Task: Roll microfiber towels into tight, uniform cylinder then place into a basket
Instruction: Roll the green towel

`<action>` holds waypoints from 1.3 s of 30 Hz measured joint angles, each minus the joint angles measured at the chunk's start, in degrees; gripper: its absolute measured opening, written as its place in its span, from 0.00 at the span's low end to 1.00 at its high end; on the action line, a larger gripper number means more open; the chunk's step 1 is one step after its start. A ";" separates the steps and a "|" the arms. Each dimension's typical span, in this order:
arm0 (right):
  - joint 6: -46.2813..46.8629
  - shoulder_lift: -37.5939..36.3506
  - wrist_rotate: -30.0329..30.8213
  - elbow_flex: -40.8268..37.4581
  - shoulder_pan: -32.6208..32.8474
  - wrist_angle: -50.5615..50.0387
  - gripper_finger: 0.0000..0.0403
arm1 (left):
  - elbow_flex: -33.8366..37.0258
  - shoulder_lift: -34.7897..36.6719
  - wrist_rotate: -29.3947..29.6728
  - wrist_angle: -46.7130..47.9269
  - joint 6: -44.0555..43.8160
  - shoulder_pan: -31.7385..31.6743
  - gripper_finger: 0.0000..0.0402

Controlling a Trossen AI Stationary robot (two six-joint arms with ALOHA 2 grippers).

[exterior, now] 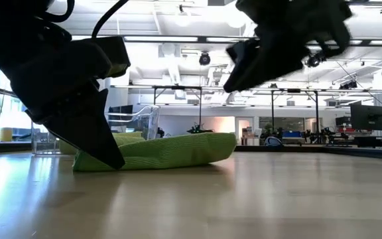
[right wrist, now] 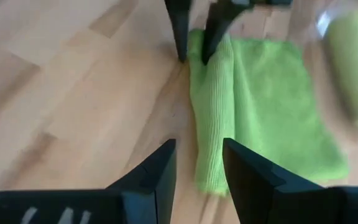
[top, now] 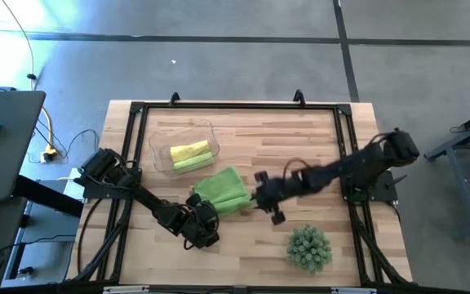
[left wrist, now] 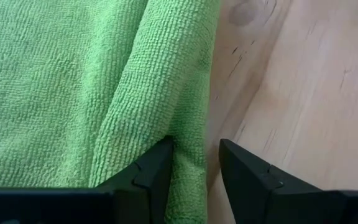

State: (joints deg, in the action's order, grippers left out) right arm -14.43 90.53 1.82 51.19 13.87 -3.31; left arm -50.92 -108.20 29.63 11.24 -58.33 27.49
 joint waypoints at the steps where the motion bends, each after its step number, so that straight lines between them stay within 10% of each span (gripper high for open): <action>1: -2.24 0.74 3.22 -0.82 1.80 2.59 0.31 | 0.02 0.00 0.00 -0.11 0.02 0.00 0.31; 39: -6.88 18.57 12.10 -0.14 -1.50 16.50 0.44 | 0.26 0.72 -0.69 -0.96 -1.52 0.20 0.31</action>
State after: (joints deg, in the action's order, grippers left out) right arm -21.31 109.10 13.91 51.05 12.37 13.19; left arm -50.65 -107.48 28.94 10.28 -59.85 27.68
